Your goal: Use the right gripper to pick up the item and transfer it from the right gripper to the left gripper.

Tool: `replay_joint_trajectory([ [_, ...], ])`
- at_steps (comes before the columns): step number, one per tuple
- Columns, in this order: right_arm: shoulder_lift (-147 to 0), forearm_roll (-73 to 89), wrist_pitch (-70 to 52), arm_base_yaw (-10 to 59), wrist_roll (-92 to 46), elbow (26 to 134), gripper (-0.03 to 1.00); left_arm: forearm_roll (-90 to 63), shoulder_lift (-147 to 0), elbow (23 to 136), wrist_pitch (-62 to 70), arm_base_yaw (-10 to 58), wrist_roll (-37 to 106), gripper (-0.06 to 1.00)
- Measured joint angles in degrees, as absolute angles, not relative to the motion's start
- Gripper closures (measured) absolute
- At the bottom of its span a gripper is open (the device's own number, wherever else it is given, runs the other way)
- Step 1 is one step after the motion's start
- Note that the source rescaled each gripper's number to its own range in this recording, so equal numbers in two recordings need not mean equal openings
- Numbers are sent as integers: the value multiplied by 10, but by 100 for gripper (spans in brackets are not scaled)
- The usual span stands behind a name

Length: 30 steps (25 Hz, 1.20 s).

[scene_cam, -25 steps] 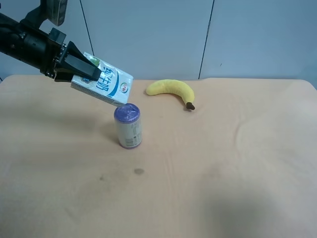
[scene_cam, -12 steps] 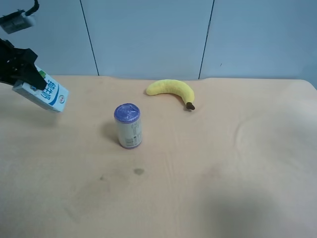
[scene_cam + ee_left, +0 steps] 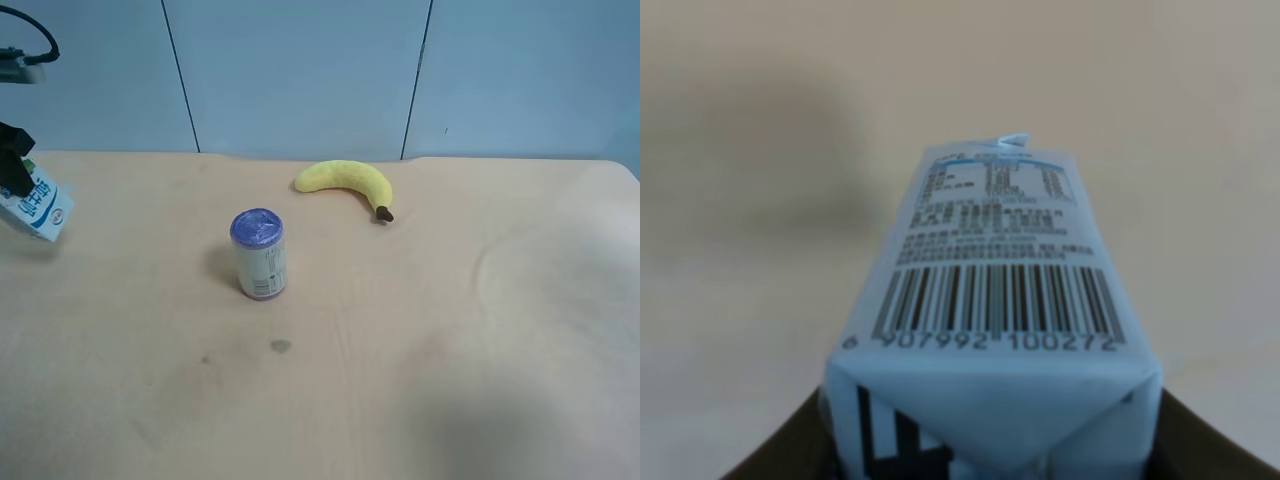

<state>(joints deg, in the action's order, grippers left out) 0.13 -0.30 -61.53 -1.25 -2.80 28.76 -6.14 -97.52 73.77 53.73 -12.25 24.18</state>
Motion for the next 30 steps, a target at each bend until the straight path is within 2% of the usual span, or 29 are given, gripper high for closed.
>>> replay_joint_trajectory([
  [7, 1, -3, -615, -12, -28, 288, 26, -56, -1013, 738, 546, -122, 218, 94],
  [15, 1, -3, -615, -12, -28, 288, 26, -47, -1048, 738, 501, -89, 214, 94],
  [30, 1, -3, -615, -12, -28, 288, 26, -7, -1084, 738, 471, -89, 191, 94],
])
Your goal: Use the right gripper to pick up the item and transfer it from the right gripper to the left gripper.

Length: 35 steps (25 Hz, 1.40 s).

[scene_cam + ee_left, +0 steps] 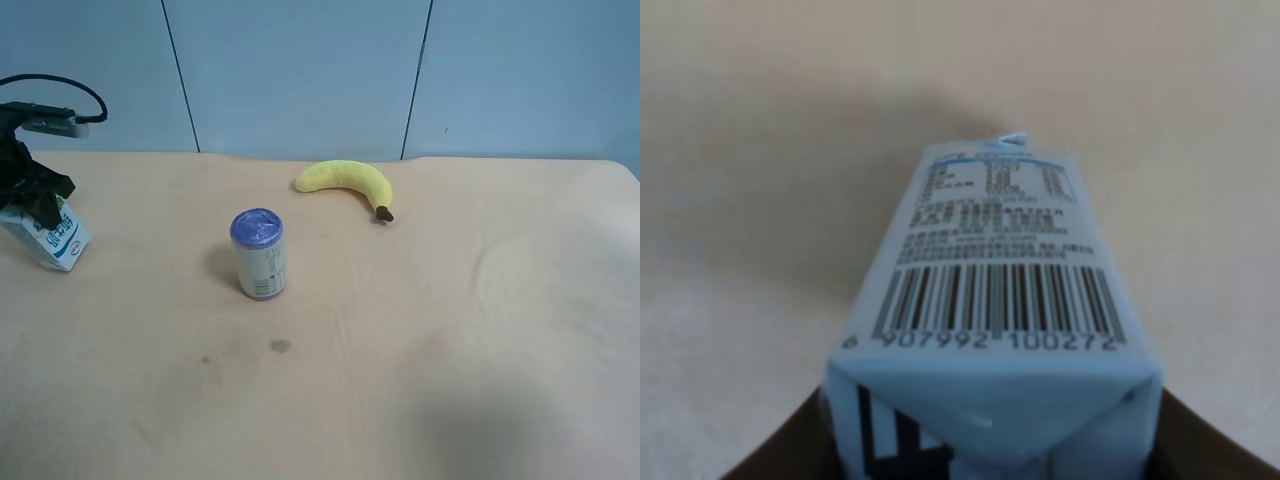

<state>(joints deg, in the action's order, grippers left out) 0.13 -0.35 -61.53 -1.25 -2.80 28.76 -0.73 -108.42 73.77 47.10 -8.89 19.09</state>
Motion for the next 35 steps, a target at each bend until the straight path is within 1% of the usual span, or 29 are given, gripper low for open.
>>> replay_joint_trajectory([
  [14, 1, -3, -615, -12, -28, 288, 26, -8, -1090, 738, 477, -89, 188, 94],
  [15, 1, -3, -615, -12, -28, 288, 26, -7, -1090, 738, 479, -89, 188, 89],
  [16, 1, -3, -615, -12, -28, 288, 26, -7, -1090, 738, 481, -89, 188, 80],
  [17, 1, -3, -615, -12, -28, 288, 26, -7, -1090, 738, 483, -89, 188, 62],
  [18, 1, -3, -615, -12, -28, 288, 26, -7, -1090, 738, 484, -89, 188, 43],
  [20, 1, -3, -615, -12, -28, 288, 26, -7, -1089, 738, 486, -89, 185, 13],
  [21, 1, -3, -615, -12, -28, 288, 26, -7, -1089, 738, 487, -89, 183, 5],
  [22, 1, -3, -615, -12, -28, 288, 26, -7, -1089, 738, 489, -89, 183, 0],
  [25, 1, -3, -615, -12, -28, 288, 26, -7, -1082, 739, 500, -89, 181, -4],
  [29, 1, -3, -615, -12, -28, 288, 26, 0, -1046, 739, 528, -89, 180, -5],
  [35, 1, -3, -615, -12, -28, 288, 26, 0, -953, 739, 575, -89, 164, -5],
])
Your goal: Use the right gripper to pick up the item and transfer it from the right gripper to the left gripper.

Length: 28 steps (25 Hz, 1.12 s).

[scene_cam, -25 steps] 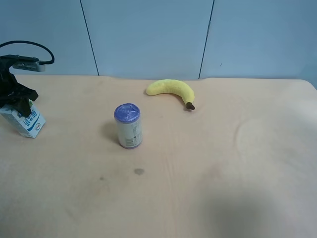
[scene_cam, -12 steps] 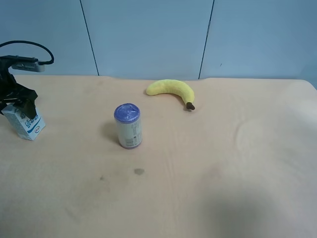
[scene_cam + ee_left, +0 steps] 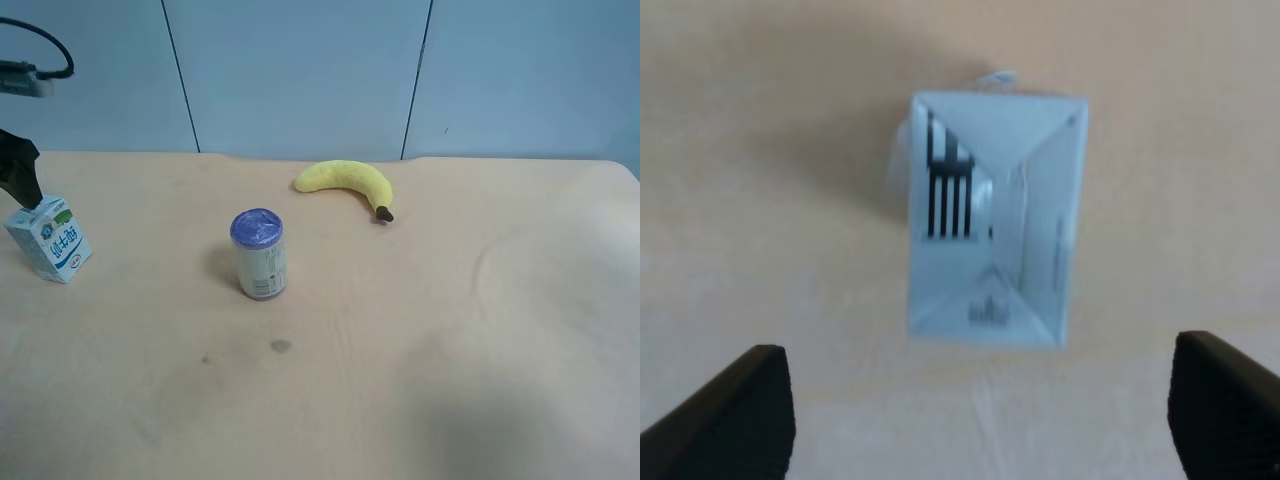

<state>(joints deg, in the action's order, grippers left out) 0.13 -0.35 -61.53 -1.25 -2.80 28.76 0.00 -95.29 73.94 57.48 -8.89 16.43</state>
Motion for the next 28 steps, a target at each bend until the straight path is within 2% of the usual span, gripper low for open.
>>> replay_joint_trajectory([
  [12, 1, -3, -615, -12, -28, 288, 27, 0, -739, 725, 647, -89, 142, -5],
  [23, 1, -3, -615, -12, -28, 288, 28, 0, -416, 461, 603, -89, 88, -5],
  [28, 1, -3, -615, -12, -28, 288, 28, -26, -220, 400, 608, -89, 86, -5],
])
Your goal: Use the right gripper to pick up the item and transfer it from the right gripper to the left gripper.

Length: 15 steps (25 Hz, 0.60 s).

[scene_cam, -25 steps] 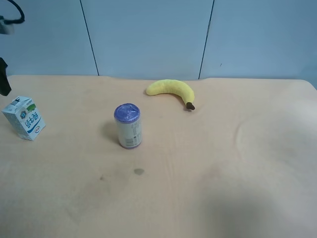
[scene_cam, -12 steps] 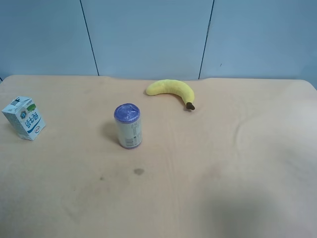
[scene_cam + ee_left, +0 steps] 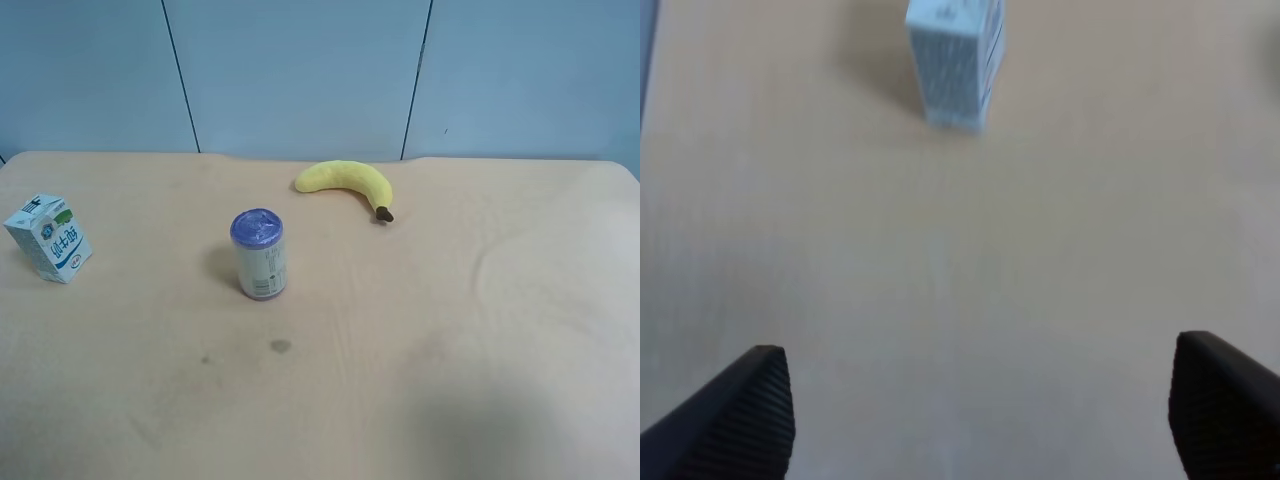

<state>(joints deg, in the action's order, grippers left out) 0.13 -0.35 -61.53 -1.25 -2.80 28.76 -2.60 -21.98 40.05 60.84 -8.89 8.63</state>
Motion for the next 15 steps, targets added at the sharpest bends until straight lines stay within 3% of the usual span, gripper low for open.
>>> replay_joint_trajectory([
  [6, 1, -3, -615, -12, -28, 288, 28, -76, -65, 385, 653, -89, 85, -5],
  [12, 1, -3, -615, -12, -28, 288, 28, -80, -27, 357, 691, -89, 77, -5],
  [15, 1, -3, -615, -12, -28, 288, 28, -79, -27, 320, 686, -89, 62, 4],
])
